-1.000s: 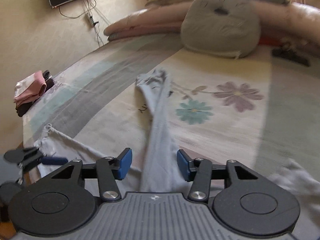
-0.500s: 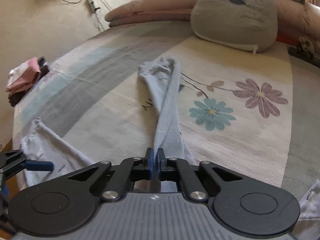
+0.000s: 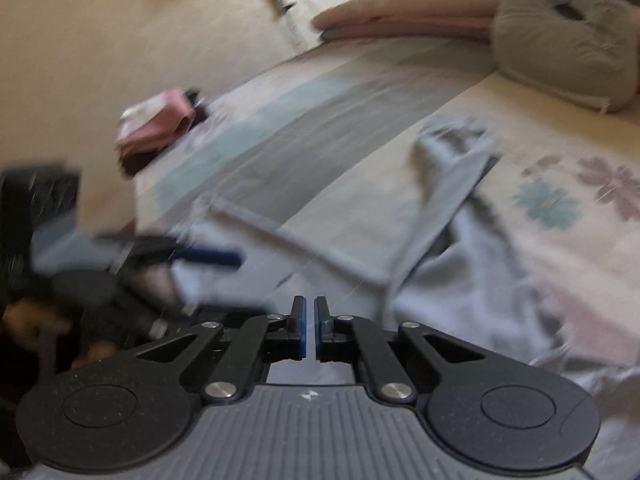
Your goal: Fold clothes
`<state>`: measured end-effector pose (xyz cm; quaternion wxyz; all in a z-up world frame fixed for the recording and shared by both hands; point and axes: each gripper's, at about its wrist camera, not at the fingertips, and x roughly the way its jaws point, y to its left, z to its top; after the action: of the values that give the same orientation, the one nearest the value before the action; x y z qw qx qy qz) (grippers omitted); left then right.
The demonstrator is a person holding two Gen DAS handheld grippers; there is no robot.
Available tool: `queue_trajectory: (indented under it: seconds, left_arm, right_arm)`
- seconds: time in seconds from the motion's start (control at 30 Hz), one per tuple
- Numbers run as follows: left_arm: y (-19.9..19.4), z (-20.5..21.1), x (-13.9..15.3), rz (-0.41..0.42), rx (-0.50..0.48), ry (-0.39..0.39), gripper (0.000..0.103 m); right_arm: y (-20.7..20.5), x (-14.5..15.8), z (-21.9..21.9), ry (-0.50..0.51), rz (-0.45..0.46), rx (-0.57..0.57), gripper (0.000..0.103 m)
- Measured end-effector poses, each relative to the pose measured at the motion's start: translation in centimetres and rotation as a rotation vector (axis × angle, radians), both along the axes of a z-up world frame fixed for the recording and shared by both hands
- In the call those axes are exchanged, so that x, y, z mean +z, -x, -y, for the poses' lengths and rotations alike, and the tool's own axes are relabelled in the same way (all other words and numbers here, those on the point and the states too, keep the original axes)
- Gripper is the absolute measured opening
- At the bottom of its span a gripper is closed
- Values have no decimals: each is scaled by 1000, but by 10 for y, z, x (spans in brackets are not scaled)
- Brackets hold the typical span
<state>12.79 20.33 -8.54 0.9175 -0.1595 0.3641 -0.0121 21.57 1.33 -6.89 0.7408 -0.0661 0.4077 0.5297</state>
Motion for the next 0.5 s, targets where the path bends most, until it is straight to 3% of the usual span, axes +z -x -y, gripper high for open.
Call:
queue_trajectory:
  seconds: [0.23,0.3,0.37,0.5]
  left_arm:
    - [-24,5,0,33,-83,81,95]
    - [-41,5,-1,40,-106,105,95]
    - [-60,2,-3,42,-120,133,95]
    - [-103,-11,-21,0,-117,284,95]
  right_arm:
    - [14,-8,33,35,12,-89,19]
    - [16,-9,49,31,5,-142,38]
    - [18,-9,67,22,-1,-196,51]
    - [25,-7,96,-4,2,-282,57]
